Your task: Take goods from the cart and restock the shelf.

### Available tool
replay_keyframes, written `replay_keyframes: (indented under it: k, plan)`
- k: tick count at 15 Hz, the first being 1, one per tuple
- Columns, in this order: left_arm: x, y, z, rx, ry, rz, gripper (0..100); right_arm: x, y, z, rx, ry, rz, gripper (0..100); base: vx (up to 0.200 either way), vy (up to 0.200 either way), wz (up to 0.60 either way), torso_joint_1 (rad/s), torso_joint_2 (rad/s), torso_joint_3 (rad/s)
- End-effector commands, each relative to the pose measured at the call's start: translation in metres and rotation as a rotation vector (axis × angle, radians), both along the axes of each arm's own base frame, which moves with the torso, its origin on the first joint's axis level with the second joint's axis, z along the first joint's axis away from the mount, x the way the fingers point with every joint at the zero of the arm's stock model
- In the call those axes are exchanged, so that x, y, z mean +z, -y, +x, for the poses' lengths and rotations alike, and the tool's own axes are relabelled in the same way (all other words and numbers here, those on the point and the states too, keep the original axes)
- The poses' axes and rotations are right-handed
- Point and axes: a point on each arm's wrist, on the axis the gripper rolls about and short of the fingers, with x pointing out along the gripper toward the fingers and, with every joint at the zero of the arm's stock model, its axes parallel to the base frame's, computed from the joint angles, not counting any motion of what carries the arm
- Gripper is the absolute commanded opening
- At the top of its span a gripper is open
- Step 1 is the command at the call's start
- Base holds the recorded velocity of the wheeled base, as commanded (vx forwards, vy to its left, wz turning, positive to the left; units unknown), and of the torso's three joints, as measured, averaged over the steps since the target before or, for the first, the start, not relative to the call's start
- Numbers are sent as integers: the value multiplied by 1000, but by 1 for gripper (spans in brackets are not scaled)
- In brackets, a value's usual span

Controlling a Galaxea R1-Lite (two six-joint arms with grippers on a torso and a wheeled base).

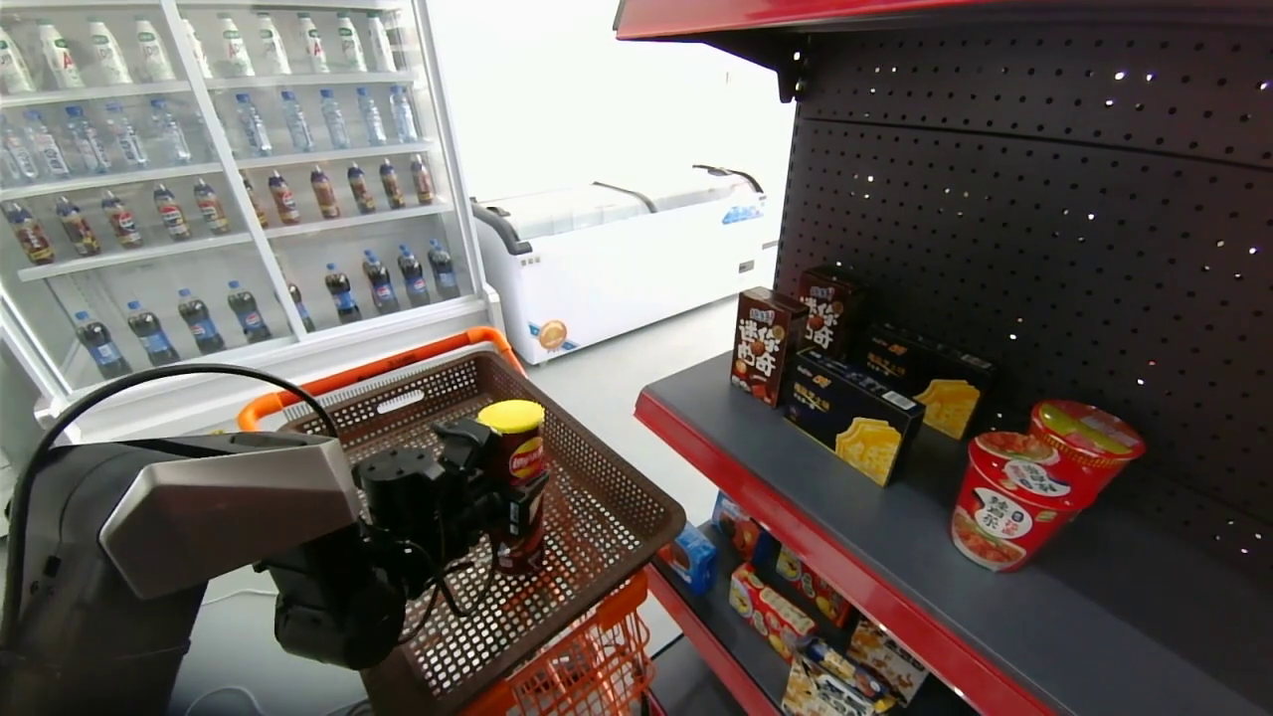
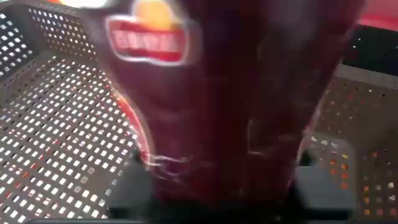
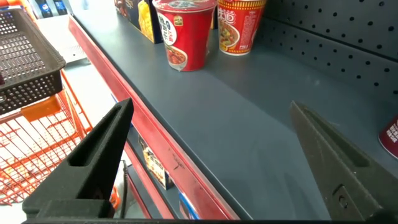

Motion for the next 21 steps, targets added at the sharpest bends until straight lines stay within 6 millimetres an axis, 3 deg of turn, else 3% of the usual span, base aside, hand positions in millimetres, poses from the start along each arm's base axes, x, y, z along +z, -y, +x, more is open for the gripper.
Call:
replay_keyframes:
  k: [1, 4, 5, 6, 8, 9, 11, 15, 21]
  plan:
    - [25, -2, -10, -1, 31, -7, 0, 0, 0, 0, 1, 0, 0, 100, 0, 0, 0, 0, 0, 0]
    - [71, -4, -42, 66, 5, 9, 0, 0, 0, 0, 1, 0, 0, 100, 0, 0, 0, 0, 0, 0]
    - [103, -10, -58, 86, 31, 3, 0, 0, 0, 0, 1, 0, 0, 100, 0, 0, 0, 0, 0, 0]
    - [113, -11, -66, 87, 41, -1, 0, 0, 0, 0, -1, 0, 0, 100, 0, 0, 0, 0, 0, 0]
    - [151, -22, -106, 103, 52, -10, 0, 0, 0, 0, 2, 0, -1, 100, 0, 0, 0, 0, 0, 0]
    - [160, -24, -118, 104, 59, -21, 0, 0, 0, 0, 1, 0, 0, 100, 0, 0, 0, 0, 0, 0]
    - [183, -33, -163, 112, 77, -36, 0, 0, 0, 0, 1, 0, 0, 100, 0, 0, 0, 0, 0, 0]
    - [189, -57, -213, 163, 144, -49, 0, 0, 0, 0, 1, 0, -1, 100, 0, 0, 0, 0, 0, 0]
    - [199, -65, -265, 200, 208, 26, 0, 0, 0, 0, 2, 0, -1, 100, 0, 0, 0, 0, 0, 0]
